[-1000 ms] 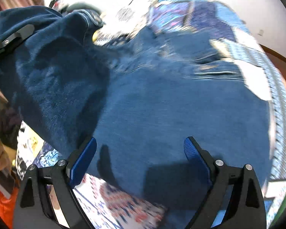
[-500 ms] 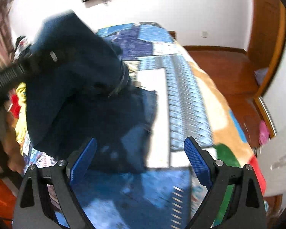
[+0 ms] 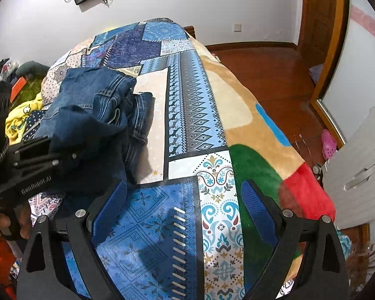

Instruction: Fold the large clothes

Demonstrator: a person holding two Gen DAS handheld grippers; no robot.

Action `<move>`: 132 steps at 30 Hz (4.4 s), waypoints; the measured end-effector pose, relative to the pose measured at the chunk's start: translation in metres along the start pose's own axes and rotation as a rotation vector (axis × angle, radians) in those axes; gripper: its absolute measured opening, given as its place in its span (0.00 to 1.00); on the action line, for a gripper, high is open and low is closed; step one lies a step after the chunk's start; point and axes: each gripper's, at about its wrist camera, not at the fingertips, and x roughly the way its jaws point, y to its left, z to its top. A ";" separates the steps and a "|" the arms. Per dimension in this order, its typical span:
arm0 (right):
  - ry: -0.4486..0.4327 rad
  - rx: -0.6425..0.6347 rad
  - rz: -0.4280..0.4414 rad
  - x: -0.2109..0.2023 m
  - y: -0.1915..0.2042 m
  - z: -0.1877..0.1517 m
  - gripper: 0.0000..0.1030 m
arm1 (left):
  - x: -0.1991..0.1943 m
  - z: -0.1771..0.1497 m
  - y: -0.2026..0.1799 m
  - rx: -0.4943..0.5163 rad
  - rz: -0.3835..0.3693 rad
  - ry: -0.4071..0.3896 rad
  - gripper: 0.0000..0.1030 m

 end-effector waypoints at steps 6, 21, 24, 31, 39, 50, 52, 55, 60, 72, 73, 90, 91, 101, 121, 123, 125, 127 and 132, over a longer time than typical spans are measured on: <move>-0.043 -0.025 0.001 -0.012 0.005 0.004 0.89 | -0.025 -0.012 -0.001 0.015 -0.019 0.031 0.56; -0.038 -0.083 0.174 0.019 0.064 0.031 0.89 | -0.103 -0.040 0.101 -0.178 0.254 -0.080 0.91; -0.016 -0.117 0.163 0.036 0.072 0.033 0.89 | -0.083 -0.051 0.119 -0.234 0.275 -0.015 0.91; 0.065 -0.060 0.181 0.071 0.052 0.032 0.89 | -0.052 -0.074 0.124 -0.258 0.227 0.018 0.99; 0.020 -0.031 0.133 0.069 0.030 0.019 0.93 | -0.044 -0.088 0.132 -0.326 0.153 0.001 1.00; -0.060 -0.097 0.089 0.037 0.049 0.054 0.95 | -0.044 -0.092 0.127 -0.312 0.181 -0.014 1.00; -0.043 -0.109 0.100 0.046 0.055 0.059 0.95 | -0.044 -0.093 0.127 -0.312 0.182 -0.016 1.00; -0.001 -0.128 0.083 0.066 0.060 0.063 0.95 | -0.044 -0.093 0.126 -0.305 0.186 -0.013 1.00; 0.023 -0.146 0.062 0.083 0.051 0.062 0.95 | -0.044 -0.091 0.124 -0.290 0.190 -0.010 1.00; -0.039 -0.131 0.030 0.039 0.018 0.064 0.97 | -0.085 -0.054 0.132 -0.231 0.292 -0.074 1.00; -0.042 -0.138 0.038 0.036 0.019 0.064 0.97 | -0.090 -0.048 0.135 -0.231 0.297 -0.089 1.00; 0.204 -0.065 0.348 0.125 0.046 0.064 0.97 | -0.004 -0.021 0.188 -0.478 -0.084 0.113 1.00; 0.230 -0.034 0.371 0.130 0.042 0.065 0.97 | 0.000 -0.020 0.189 -0.480 -0.094 0.116 1.00; 0.321 -0.003 0.529 0.164 0.048 0.079 1.00 | 0.034 -0.001 0.192 -0.492 -0.168 0.110 0.94; 0.249 0.039 0.577 0.132 0.055 0.089 0.40 | -0.020 0.004 0.178 -0.423 -0.199 0.010 0.43; 0.235 0.022 0.575 0.122 0.060 0.091 0.38 | -0.035 0.004 0.176 -0.412 -0.194 -0.010 0.41; 0.216 0.011 0.574 0.110 0.068 0.093 0.38 | -0.050 0.007 0.177 -0.406 -0.190 -0.035 0.41; 0.194 0.000 0.580 0.100 0.076 0.097 0.38 | -0.070 0.010 0.183 -0.410 -0.191 -0.070 0.41; 0.120 -0.046 0.615 0.070 0.111 0.116 0.38 | -0.120 0.014 0.209 -0.401 -0.165 -0.161 0.41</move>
